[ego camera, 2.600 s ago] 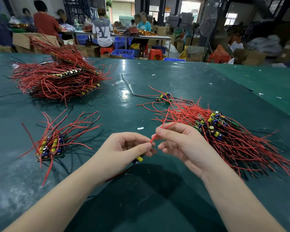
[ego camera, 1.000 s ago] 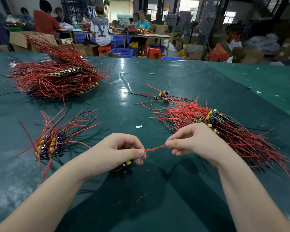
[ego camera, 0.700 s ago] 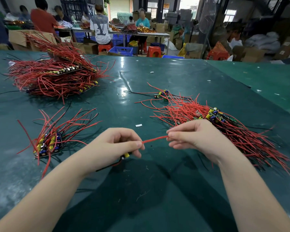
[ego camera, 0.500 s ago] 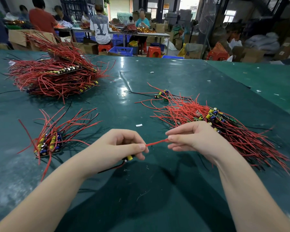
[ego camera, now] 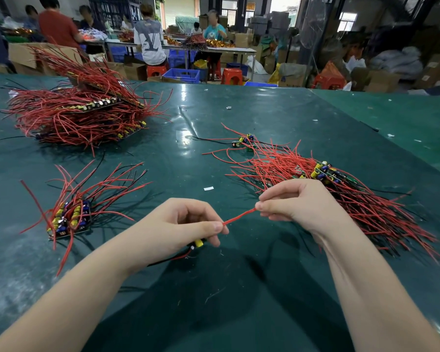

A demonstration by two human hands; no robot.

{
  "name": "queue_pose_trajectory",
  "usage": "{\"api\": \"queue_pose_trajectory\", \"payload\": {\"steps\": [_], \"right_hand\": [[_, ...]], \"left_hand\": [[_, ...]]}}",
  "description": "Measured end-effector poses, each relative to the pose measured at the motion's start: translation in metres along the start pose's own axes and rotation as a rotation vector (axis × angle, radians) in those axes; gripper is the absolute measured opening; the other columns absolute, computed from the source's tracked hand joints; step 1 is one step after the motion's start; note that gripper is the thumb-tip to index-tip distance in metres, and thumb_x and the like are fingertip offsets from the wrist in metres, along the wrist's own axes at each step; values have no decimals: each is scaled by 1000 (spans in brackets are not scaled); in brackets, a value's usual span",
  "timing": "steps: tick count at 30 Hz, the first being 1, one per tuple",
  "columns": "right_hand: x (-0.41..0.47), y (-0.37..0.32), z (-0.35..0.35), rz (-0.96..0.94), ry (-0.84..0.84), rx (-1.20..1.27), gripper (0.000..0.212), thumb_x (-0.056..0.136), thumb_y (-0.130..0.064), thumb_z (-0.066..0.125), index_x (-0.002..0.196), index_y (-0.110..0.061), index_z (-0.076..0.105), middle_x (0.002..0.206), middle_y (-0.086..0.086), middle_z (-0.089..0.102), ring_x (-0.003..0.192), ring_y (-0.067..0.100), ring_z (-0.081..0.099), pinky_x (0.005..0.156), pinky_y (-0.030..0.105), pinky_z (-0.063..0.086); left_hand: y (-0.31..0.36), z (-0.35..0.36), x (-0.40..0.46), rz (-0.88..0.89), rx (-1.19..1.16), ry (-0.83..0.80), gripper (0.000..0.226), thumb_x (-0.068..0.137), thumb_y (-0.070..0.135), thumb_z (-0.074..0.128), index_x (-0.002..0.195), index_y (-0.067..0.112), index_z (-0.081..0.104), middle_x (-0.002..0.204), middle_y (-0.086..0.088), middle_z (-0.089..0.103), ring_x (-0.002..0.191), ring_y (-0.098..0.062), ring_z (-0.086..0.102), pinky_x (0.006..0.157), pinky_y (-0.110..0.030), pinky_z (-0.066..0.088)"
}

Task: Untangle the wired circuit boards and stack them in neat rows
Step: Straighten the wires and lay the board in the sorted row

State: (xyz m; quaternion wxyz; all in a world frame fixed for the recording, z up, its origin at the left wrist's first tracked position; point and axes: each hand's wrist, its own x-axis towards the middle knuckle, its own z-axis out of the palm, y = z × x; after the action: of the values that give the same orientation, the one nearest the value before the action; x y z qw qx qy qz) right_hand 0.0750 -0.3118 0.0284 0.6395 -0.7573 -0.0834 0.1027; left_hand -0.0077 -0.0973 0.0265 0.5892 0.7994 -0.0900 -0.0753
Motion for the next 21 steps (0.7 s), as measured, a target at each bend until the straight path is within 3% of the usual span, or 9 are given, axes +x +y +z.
{"api": "queue_pose_trajectory", "payload": {"steps": [5, 8, 10, 12, 17, 21], "right_hand": [[2, 2, 0, -132, 100, -59, 16, 72, 7, 77, 76, -8, 73, 62, 4, 72, 56, 10, 67, 53, 18, 54], [2, 1, 4, -155, 173, 39, 32, 75, 4, 76, 103, -9, 69, 79, 7, 74, 69, 15, 69, 57, 21, 55], [3, 1, 8, -129, 221, 81, 46, 77, -2, 76, 118, -15, 60, 95, 8, 71, 81, 20, 69, 61, 25, 59], [2, 0, 12, -93, 224, 77, 47, 80, -7, 76, 122, -14, 56, 101, 8, 68, 86, 20, 68, 64, 27, 60], [-9, -1, 31, -3, -138, 54, 18, 84, -15, 71, 101, -8, 69, 92, 11, 74, 74, 14, 70, 67, 26, 60], [-14, 7, 50, 0, -277, -44, 20, 82, -17, 74, 101, -12, 69, 94, 11, 75, 81, 19, 71, 79, 34, 60]], "left_hand": [[-4, 0, 1, -54, -47, 28, 15, 92, 11, 59, 89, 12, 74, 75, -4, 72, 69, -10, 60, 64, -16, 47], [-7, 1, 4, -121, -277, 100, 18, 93, 3, 56, 89, 6, 73, 81, -10, 72, 77, -17, 68, 75, -27, 58], [-10, 0, 6, -141, -365, 173, 21, 92, 3, 56, 84, 11, 74, 90, -11, 74, 90, -19, 71, 84, -37, 58], [-12, -2, 8, -127, -404, 229, 17, 92, 4, 56, 88, 11, 71, 96, -10, 75, 96, -21, 71, 87, -38, 55], [-12, -3, 11, -59, -499, 312, 9, 91, 7, 57, 96, 8, 64, 99, -10, 75, 95, -22, 72, 76, -22, 58], [-13, 1, 11, 4, -552, 352, 9, 90, 6, 56, 97, 5, 62, 94, -13, 75, 86, -18, 73, 68, -18, 55]]}}
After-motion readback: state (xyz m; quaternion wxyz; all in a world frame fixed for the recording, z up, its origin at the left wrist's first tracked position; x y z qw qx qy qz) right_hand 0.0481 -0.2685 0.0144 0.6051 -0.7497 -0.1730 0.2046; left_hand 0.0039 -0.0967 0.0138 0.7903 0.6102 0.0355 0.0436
